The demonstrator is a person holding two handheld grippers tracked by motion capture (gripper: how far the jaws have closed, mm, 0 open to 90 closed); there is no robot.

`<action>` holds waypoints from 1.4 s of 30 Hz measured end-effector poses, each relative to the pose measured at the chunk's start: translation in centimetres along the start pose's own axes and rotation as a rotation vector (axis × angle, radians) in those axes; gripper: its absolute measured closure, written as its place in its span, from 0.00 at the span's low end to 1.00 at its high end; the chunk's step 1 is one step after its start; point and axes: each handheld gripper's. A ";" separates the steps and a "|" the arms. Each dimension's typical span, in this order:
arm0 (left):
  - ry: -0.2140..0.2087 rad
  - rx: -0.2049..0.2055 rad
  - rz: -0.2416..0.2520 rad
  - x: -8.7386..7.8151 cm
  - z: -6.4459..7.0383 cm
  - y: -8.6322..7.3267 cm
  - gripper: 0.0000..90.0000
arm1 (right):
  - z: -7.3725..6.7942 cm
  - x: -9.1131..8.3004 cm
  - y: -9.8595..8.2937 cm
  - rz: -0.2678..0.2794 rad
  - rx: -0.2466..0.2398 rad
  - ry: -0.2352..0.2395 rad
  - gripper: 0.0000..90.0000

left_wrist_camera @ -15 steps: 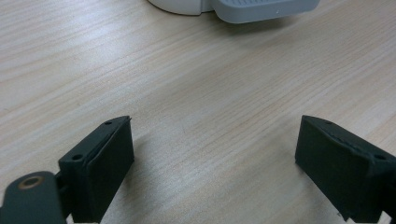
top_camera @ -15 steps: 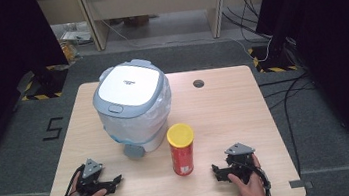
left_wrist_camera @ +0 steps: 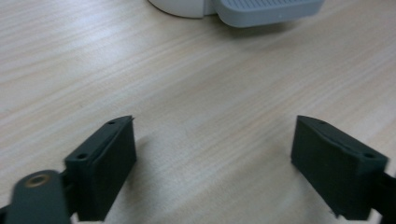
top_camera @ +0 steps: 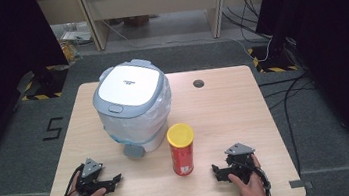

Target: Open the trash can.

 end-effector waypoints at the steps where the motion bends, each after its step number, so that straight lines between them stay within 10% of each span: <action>1: 0.001 -0.007 0.001 0.1 -0.1 0.1 0.17 | 0.0 0.0 0.0 0.000 0.000 0.000 0.01; 20: 0.002 -0.119 0.056 3.0 -1.5 3.2 0.17 | 0.0 0.0 0.0 -0.001 -0.001 0.001 0.01; 42: -0.014 -0.124 0.086 4.7 0.2 6.0 0.16 | 0.0 0.0 0.0 -0.001 -0.001 0.000 0.00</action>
Point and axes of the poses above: each handheld gripper's, and its own axes: x roughly forward along the jaws, y roughly out of its top, z roughly to its right, and after that the axes turned 15 degrees about y, right-handed
